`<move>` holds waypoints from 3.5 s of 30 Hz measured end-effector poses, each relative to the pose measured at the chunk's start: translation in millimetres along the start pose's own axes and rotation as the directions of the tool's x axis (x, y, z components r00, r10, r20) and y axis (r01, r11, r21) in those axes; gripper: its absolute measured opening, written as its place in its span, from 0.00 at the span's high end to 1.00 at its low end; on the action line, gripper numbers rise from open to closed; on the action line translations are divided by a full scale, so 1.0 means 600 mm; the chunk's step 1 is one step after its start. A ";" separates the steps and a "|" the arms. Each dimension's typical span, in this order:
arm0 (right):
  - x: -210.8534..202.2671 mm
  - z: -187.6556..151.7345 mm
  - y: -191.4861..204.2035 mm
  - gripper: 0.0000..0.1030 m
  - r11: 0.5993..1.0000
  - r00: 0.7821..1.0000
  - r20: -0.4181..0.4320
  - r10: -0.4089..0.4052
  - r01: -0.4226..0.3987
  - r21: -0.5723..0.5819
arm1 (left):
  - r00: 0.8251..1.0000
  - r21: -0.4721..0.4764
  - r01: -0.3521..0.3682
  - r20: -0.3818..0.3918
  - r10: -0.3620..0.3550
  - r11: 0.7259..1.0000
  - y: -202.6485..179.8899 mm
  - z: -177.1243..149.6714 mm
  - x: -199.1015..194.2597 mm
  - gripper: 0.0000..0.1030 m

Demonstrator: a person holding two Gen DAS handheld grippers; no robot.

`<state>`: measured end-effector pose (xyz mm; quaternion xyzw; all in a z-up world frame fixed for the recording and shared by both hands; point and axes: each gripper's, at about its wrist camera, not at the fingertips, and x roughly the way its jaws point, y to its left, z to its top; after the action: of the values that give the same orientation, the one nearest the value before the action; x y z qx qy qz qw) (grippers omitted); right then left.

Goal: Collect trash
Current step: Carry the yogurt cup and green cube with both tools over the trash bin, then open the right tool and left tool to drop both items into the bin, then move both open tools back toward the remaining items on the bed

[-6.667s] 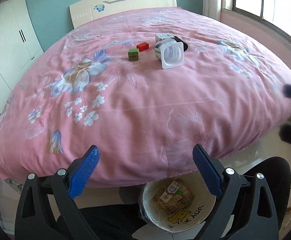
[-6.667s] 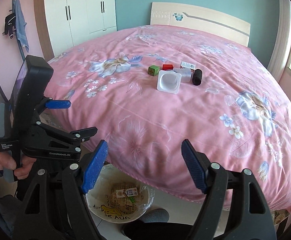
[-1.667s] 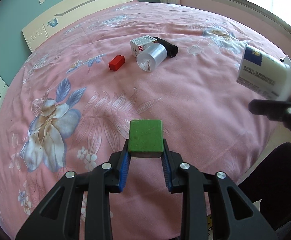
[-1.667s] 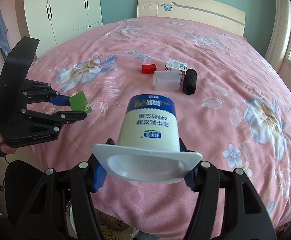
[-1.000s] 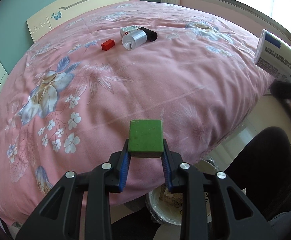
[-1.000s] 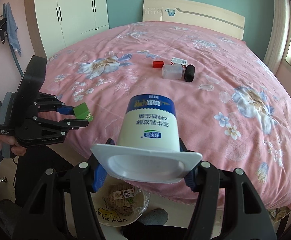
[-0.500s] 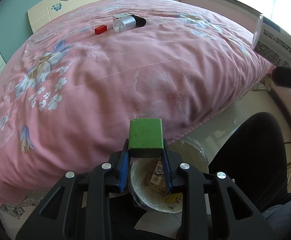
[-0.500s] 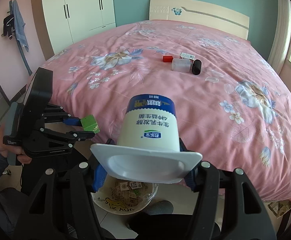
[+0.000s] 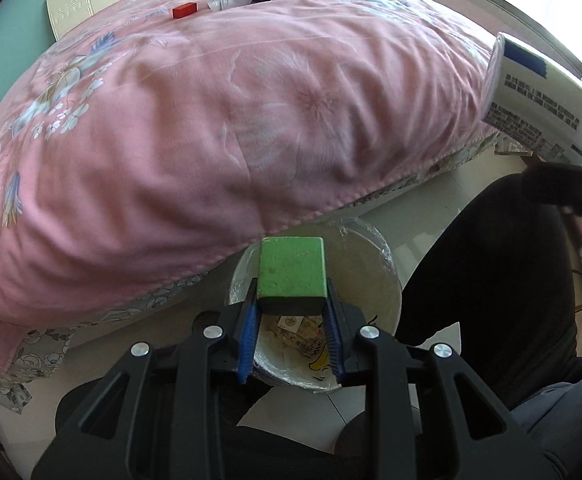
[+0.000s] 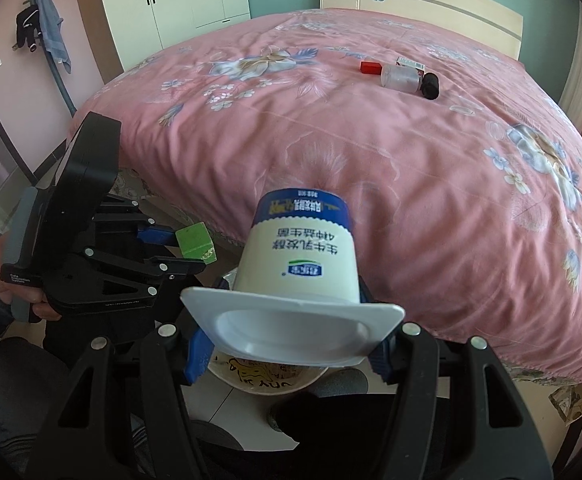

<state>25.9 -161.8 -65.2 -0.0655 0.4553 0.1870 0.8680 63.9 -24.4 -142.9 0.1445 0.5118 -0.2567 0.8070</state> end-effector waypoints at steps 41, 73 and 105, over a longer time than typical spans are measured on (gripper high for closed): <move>0.288 -0.078 0.028 0.40 0.993 0.931 -0.346 0.115 -0.105 0.048 | 0.944 -0.085 0.067 -0.316 -0.090 0.994 0.009 -0.063 0.240 0.69; 0.265 -0.060 -0.006 0.17 0.995 0.943 -0.322 0.084 -0.063 0.076 | 0.950 -0.035 0.014 -0.310 -0.024 0.999 -0.006 -0.052 0.249 0.28; 0.081 0.043 -0.087 0.17 0.990 0.999 0.005 -0.049 0.048 0.136 | 0.989 -0.388 0.000 0.134 0.056 0.921 0.085 0.054 0.029 0.20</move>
<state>91.0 -189.8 -92.6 -0.0166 0.4616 0.1347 0.8766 122.9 -3.1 -146.0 -0.0292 0.4913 -0.1485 0.8577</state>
